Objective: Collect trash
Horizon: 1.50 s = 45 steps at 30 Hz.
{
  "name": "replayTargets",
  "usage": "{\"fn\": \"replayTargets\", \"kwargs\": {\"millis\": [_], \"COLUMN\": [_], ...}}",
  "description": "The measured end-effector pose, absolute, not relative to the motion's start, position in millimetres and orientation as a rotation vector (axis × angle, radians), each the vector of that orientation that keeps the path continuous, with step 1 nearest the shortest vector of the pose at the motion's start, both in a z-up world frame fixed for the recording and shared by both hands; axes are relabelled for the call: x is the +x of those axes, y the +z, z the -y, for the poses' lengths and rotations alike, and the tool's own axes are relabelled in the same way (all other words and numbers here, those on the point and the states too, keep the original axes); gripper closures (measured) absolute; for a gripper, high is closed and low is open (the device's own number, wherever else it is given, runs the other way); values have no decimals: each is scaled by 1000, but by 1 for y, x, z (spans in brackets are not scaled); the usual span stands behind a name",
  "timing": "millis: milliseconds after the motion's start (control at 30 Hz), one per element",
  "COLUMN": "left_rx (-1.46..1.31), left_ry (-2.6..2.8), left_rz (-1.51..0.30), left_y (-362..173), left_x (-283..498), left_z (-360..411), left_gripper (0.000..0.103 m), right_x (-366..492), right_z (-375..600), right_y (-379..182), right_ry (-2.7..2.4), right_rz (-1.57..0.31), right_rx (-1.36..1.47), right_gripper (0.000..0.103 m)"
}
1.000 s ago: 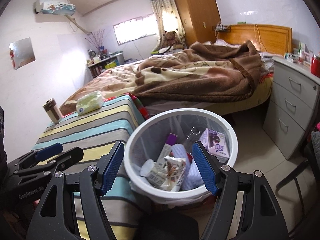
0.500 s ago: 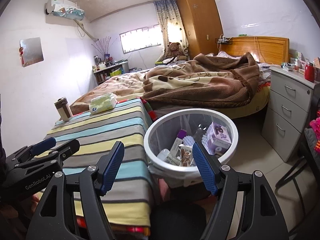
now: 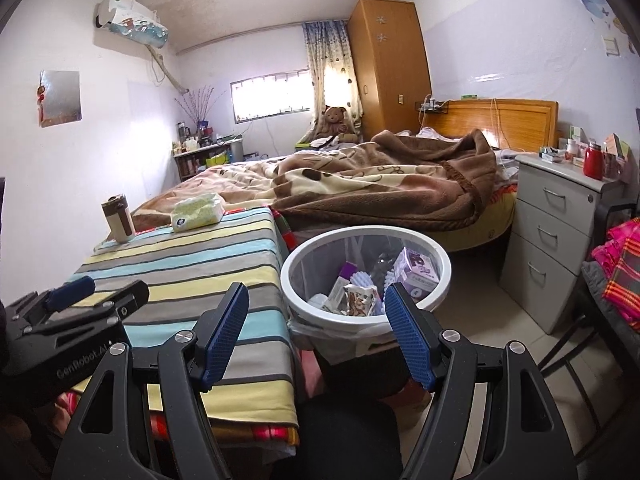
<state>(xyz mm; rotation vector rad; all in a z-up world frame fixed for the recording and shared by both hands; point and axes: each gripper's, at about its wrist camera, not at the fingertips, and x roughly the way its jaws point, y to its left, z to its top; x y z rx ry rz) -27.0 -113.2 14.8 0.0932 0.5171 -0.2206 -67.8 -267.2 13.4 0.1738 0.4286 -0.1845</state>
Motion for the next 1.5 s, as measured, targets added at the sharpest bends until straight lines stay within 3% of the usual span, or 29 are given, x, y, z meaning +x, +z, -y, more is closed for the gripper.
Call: {"fn": "replayTargets", "kwargs": {"millis": [1500], "left_rx": [89], "left_ry": [-229], "left_rz": [-522], "left_y": [11], "left_x": [-30], "left_z": [116], "left_gripper": [28], "right_x": [-70], "right_z": [260], "right_y": [12], "right_ry": [-167], "right_rz": [-452], "right_rx": [174], "right_gripper": [31]}}
